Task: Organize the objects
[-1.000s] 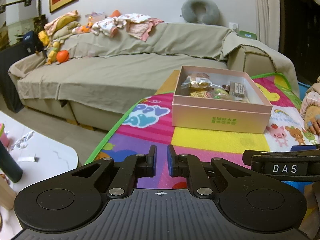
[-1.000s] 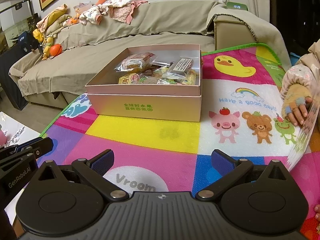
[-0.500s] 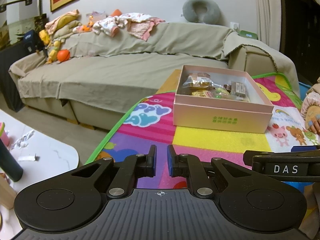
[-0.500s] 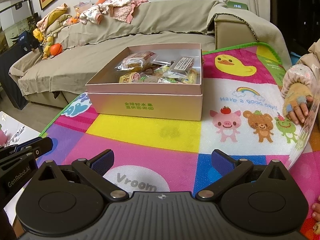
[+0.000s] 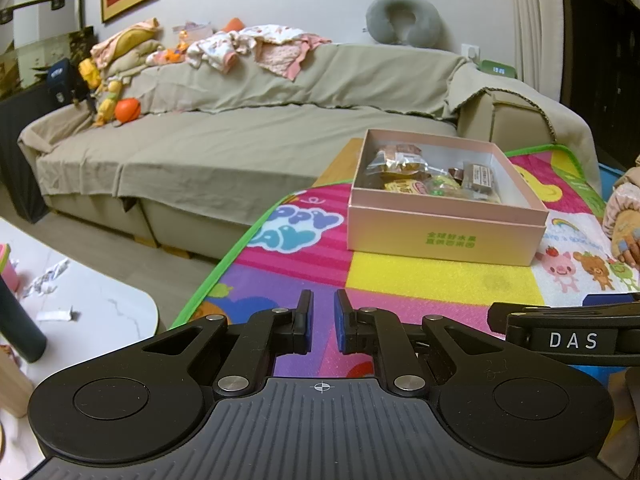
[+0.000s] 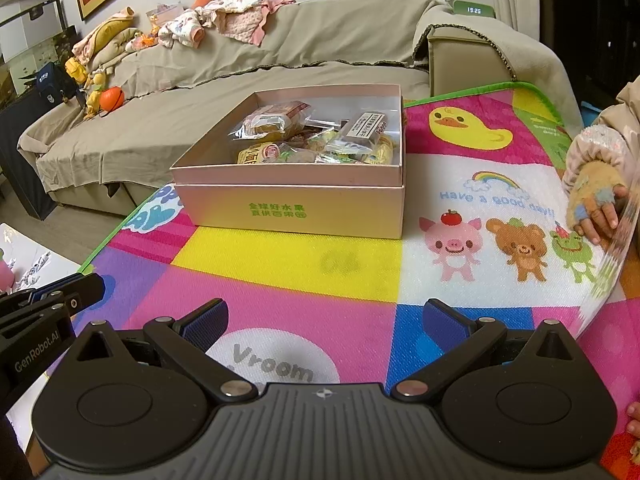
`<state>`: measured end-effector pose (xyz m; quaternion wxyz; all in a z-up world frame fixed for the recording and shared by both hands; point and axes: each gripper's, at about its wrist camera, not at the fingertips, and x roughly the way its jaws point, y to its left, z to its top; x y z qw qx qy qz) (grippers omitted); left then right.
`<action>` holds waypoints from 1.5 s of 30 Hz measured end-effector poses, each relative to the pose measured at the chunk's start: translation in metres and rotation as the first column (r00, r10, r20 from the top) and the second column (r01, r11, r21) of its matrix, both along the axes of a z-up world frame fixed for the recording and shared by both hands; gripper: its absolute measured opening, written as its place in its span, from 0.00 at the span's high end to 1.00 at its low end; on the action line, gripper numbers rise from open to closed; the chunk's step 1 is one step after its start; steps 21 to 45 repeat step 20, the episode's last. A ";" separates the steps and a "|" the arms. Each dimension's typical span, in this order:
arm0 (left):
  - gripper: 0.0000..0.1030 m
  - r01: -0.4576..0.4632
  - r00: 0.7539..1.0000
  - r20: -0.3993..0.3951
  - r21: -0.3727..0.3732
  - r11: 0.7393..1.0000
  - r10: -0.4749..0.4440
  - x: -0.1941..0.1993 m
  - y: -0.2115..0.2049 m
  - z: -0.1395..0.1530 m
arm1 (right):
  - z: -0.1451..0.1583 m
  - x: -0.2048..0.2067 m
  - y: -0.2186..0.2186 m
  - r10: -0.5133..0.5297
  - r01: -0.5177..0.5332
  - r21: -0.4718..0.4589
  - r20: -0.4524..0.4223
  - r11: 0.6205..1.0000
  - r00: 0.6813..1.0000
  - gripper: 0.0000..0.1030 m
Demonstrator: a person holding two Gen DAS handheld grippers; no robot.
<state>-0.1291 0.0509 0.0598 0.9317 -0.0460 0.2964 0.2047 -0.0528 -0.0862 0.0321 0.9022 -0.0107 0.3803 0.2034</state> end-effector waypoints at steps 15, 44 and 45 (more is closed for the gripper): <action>0.87 0.018 1.000 0.018 0.011 1.000 -0.019 -0.002 -0.002 -0.002 | -0.003 -0.001 0.001 -0.001 0.001 0.000 -0.005 1.000 1.000 0.00; 0.87 0.002 1.000 0.012 -0.015 1.000 -0.002 0.004 0.005 -0.005 | -0.005 0.001 0.001 -0.009 0.009 -0.006 -0.009 1.000 1.000 0.00; 0.87 0.002 1.000 0.012 -0.015 1.000 -0.002 0.004 0.005 -0.005 | -0.005 0.001 0.001 -0.009 0.009 -0.006 -0.009 1.000 1.000 0.00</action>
